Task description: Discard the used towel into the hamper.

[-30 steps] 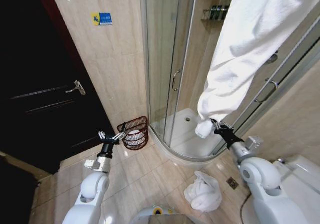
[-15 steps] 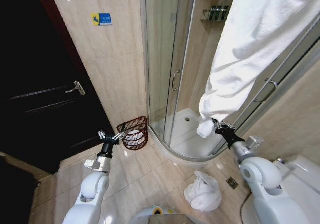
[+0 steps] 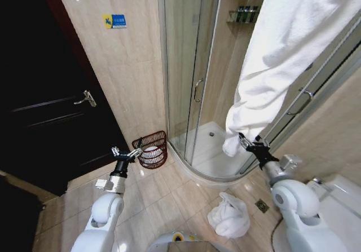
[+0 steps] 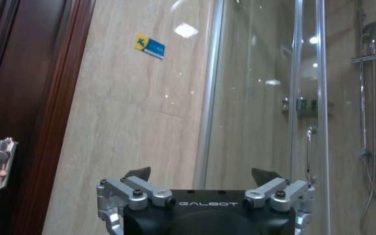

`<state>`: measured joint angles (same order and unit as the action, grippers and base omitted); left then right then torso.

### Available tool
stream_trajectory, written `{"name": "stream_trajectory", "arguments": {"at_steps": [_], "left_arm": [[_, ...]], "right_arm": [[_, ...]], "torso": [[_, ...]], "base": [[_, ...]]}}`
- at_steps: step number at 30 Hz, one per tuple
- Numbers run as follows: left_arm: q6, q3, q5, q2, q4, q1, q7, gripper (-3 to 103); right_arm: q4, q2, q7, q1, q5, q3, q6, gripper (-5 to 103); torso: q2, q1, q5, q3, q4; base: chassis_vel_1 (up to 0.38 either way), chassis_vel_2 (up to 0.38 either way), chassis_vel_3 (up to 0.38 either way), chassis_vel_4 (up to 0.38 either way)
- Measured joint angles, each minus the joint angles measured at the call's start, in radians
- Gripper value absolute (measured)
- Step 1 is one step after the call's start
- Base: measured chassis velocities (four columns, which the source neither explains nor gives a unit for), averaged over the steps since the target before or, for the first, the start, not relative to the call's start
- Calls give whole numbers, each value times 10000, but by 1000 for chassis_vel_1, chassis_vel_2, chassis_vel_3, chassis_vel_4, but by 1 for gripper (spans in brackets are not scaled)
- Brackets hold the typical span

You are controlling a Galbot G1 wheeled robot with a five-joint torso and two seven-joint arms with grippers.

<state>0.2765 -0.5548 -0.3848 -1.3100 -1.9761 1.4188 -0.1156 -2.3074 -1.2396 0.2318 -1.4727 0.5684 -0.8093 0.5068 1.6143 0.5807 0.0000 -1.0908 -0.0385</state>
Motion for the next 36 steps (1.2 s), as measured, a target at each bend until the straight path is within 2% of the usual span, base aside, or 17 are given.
{"name": "stream_trajectory", "arguments": {"at_steps": [1,4,5,7,9,15,18,19,21,22,23,24,27,28,31,33,36], "left_arm": [[0,0,0,0,0,0,0,100],[-16,0,-23,20,-6,-22,-1,100],[-16,0,-23,20,-6,-22,-1,100],[-25,12,-40,27,-17,-25,-1,100],[-26,23,-40,28,-16,-26,-3,100],[-28,60,-39,13,-17,-27,-14,100],[-42,81,-11,16,-16,-28,-25,100],[-42,81,-11,16,-16,-28,-25,100],[-53,79,6,16,-18,-35,-28,100],[-113,61,10,17,-77,-24,-28,100],[-162,38,10,22,-127,-11,-29,100],[-162,38,10,22,-127,-11,-29,100],[-224,-38,11,32,-171,-4,-23,100],[-224,-38,11,32,-171,-4,-23,100],[-246,-52,58,-13,-169,-6,-16,100],[-251,-50,89,-25,-165,0,-17,100],[-258,-48,178,-71,-150,6,-14,100]], "right_arm": [[0,0,0,0,0,0,0,77],[-136,-153,1142,106,118,131,701,93],[-136,-153,1142,106,118,131,701,93],[-322,-111,2098,275,229,205,879,100],[-397,-57,2251,313,223,173,847,100],[-698,310,2118,259,-151,-141,99,100],[-755,947,1114,374,-426,-440,-800,100],[-755,947,1114,374,-426,-440,-800,100],[-518,1521,583,633,-447,-584,-1288,100],[-193,2158,452,968,-358,-682,-1479,100],[79,2688,450,1313,-128,-773,-1494,100],[79,2688,450,1313,-128,-773,-1494,100],[837,4049,600,2319,533,-967,-1346,100],[837,4049,600,2319,533,-967,-1346,100],[1481,5073,787,3233,1140,-968,-1229,100],[1643,5313,733,3517,1400,-942,-1216,100],[2146,6016,286,4469,2649,-711,-1259,100]], "torso": [[0,0,0,0,0],[0,0,0,0,0],[0,0,0,0,0],[0,0,0,0,-1],[0,1,0,0,-1],[0,0,1,0,0],[0,0,3,0,1],[0,0,3,0,1],[0,0,1,0,1],[0,0,1,0,-1],[0,0,6,-1,-1],[0,0,6,-1,-1],[0,1,2,-1,-2],[0,1,2,-1,-2],[-1,3,1,-2,-2],[-1,3,3,-2,-1],[-1,2,2,-2,-1]], "base": [[0,0,0,0],[0,0,0,0],[0,0,0,0],[0,0,0,0],[0,0,0,0],[0,0,0,0],[0,0,0,0],[0,0,0,0],[0,0,0,0],[0,0,0,0],[0,0,0,0],[0,0,0,0],[0,0,0,0],[0,0,0,0],[0,0,0,0],[0,0,0,0],[0,0,0,0]]}}
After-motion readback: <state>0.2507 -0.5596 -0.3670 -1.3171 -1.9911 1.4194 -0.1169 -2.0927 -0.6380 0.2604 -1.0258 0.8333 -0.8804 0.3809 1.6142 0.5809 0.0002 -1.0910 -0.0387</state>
